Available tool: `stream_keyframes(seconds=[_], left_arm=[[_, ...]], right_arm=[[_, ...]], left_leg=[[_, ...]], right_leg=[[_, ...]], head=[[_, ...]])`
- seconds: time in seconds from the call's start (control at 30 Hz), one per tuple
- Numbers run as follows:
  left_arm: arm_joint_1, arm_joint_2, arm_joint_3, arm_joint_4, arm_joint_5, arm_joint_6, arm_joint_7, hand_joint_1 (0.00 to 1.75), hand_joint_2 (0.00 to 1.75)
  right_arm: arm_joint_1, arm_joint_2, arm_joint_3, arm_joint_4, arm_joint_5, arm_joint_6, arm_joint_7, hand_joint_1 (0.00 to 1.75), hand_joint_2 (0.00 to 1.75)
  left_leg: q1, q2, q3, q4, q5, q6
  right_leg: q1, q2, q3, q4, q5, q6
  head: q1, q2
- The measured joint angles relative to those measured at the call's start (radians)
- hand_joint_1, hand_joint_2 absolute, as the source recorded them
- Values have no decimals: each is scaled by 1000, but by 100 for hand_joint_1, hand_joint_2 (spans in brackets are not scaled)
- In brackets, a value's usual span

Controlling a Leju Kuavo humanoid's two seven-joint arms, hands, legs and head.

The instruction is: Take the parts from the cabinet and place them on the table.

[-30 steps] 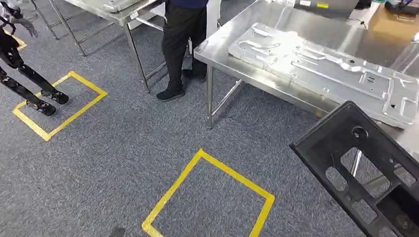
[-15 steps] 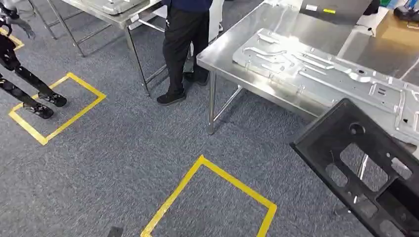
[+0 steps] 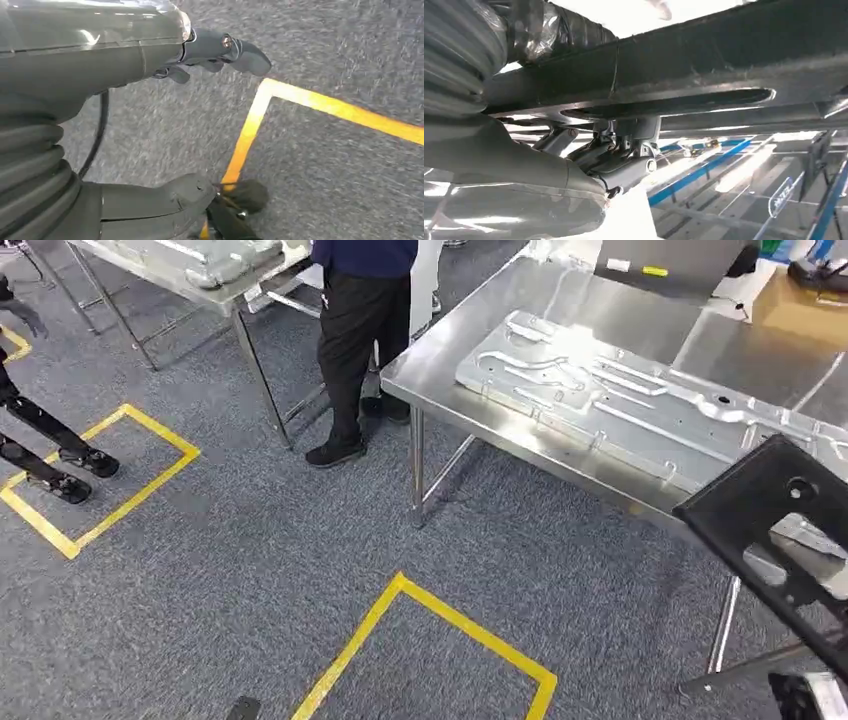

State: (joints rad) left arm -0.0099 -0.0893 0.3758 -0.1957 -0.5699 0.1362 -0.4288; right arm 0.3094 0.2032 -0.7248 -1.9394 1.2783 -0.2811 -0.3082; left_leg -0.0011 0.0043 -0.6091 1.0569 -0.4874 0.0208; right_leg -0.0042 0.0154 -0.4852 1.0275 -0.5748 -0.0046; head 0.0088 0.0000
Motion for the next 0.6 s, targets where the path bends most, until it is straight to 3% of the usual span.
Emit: stream_keyframes(seconds=[0.07, 0.13, 0.17, 0.23, 0.27, 0.3, 0.33, 0.37, 0.43, 0.47, 0.5, 0.53, 0.6], left_arm=[[6, 1, 0, 0, -11, -2, 2, 0, 175], [3, 2, 1, 0, -25, -8, 2, 0, 175], [-1, 3, 3, 0, -34, -11, 1, 0, 175], [-6, 5, 9, 0, -45, -16, 1, 0, 175], [-7, 5, 11, 0, -48, -17, 1, 0, 175], [-7, 5, 15, 0, -52, -18, 2, 0, 175], [-6, 6, 19, 0, -56, -19, 2, 0, 175], [-5, 6, 23, 0, -62, -19, 2, 0, 175], [-4, 6, 25, 0, -66, -20, 2, 0, 175], [-6, 6, 26, 0, -69, -20, 3, 0, 175], [-9, 6, 27, 0, -76, -21, 4, 0, 175], [-9, 6, 27, 0, -84, -24, 5, 0, 175], [-12, 7, 28, 0, -94, -30, 5, 0, 175]], right_arm=[[-17, -46, 1, 32, -5, 6, 46, 175, 175], [-51, -125, 21, 79, -18, 6, 129, 175, 175], [-71, -177, 37, 108, -28, 5, 182, 175, 175], [-97, -250, 68, 156, -35, 4, 230, 175, 175], [-105, -274, 82, 176, -35, 5, 243, 175, 175], [-112, -299, 95, 195, -35, 5, 259, 175, 175], [-119, -324, 108, 211, -36, 5, 275, 175, 175], [-127, -352, 123, 227, -40, 5, 291, 175, 175], [-141, -392, 141, 251, -43, 5, 307, 175, 175], [-148, -406, 152, 265, -44, 5, 315, 175, 175], [-160, -425, 169, 275, -48, 9, 327, 175, 175], [-171, -447, 186, 288, -52, 13, 344, 175, 175], [-219, -506, 220, 329, -58, 29, 372, 175, 175]], left_leg=[[0, -3, 1, -9, 6, 18], [5, -4, 39, -34, 6, 29], [5, -3, 48, -41, 6, 34], [5, -4, 62, -50, -2, 39], [5, -5, 67, -50, -8, 39], [6, -7, 74, -50, -15, 39], [6, -8, 85, -50, -23, 37], [6, -10, 99, -50, -33, 35], [6, -11, 114, -52, -52, 28], [6, -12, 129, -45, -59, 23], [5, -13, 125, -46, -66, 14], [7, -12, 126, -52, -72, 7], [4, -8, 147, -37, -68, -7]], right_leg=[[-1, -1, 11, 9, 12, 14], [-4, -9, -1, 54, 16, 21], [-7, -10, -33, 109, 5, 25], [-11, -10, -124, 233, -54, 39], [-12, -11, -162, 271, -82, 43], [-16, -11, -185, 280, -87, 47], [-20, -12, -192, 254, -64, 48], [-22, -13, -179, 190, -10, 47], [-24, -15, -139, 37, 125, 45], [-17, -19, -147, 31, 111, 41], [-9, -22, -143, 23, 98, 30], [-7, -20, -138, 25, 112, 22], [-13, -10, -119, 14, 103, 5]], head=[[0, 0], [2, 0], [2, 0], [2, 0], [2, 0], [2, 0], [2, 0], [2, 0], [2, 0], [-1, 0], [2, 0], [2, 0], [1, 0]])
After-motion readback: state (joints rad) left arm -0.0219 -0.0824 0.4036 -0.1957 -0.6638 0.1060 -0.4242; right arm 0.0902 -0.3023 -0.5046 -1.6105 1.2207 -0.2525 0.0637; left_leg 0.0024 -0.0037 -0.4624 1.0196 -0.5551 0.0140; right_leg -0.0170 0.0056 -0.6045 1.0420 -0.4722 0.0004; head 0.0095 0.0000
